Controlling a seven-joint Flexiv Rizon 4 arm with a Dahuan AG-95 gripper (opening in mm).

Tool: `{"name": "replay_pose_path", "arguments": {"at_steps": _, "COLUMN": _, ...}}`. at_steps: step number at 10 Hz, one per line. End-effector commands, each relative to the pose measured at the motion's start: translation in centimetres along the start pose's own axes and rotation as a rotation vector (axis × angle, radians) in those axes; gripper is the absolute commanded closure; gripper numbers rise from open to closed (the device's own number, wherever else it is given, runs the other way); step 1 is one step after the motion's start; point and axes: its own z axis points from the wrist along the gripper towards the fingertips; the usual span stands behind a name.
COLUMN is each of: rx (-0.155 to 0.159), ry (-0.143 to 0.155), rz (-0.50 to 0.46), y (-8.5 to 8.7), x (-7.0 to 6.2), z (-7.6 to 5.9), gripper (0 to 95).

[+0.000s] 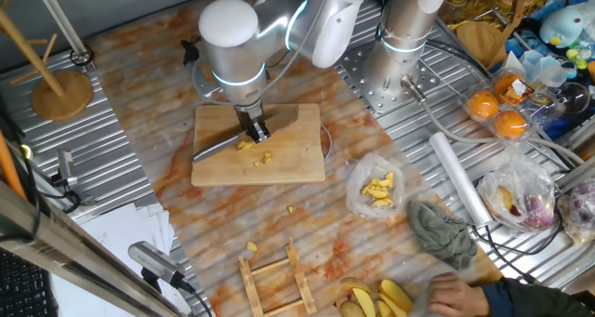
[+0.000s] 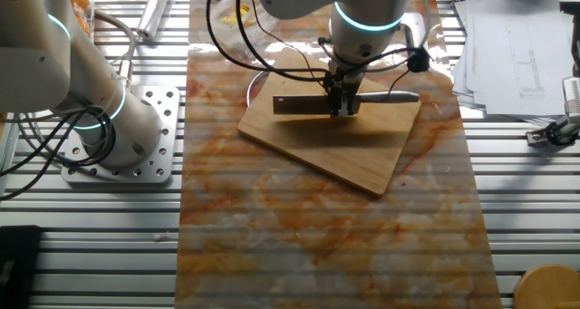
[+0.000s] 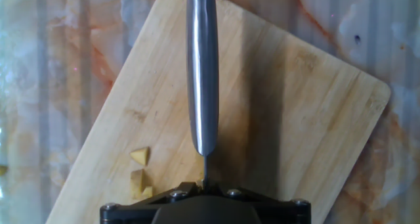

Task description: Chop the potatoes

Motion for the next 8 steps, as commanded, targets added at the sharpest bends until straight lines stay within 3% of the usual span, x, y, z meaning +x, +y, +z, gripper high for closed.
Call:
{"name": "replay_pose_path", "arguments": {"at_steps": 1, "rx": -0.012, "ry": -0.006, "rz": 0.012, "y": 0.2, "x": 0.1, "z": -0.2, "gripper": 95.0}}
{"name": "replay_pose_path", "arguments": {"at_steps": 5, "rx": -0.014, "ry": -0.005, "rz": 0.011, "y": 0.5, "x": 0.6, "z": -2.4, "gripper": 95.0}}
{"name": "replay_pose_path", "arguments": {"at_steps": 8, "rx": -0.013, "ry": -0.006, "rz": 0.002, "y": 0.0, "x": 0.7, "z": -2.2, "gripper": 95.0}}
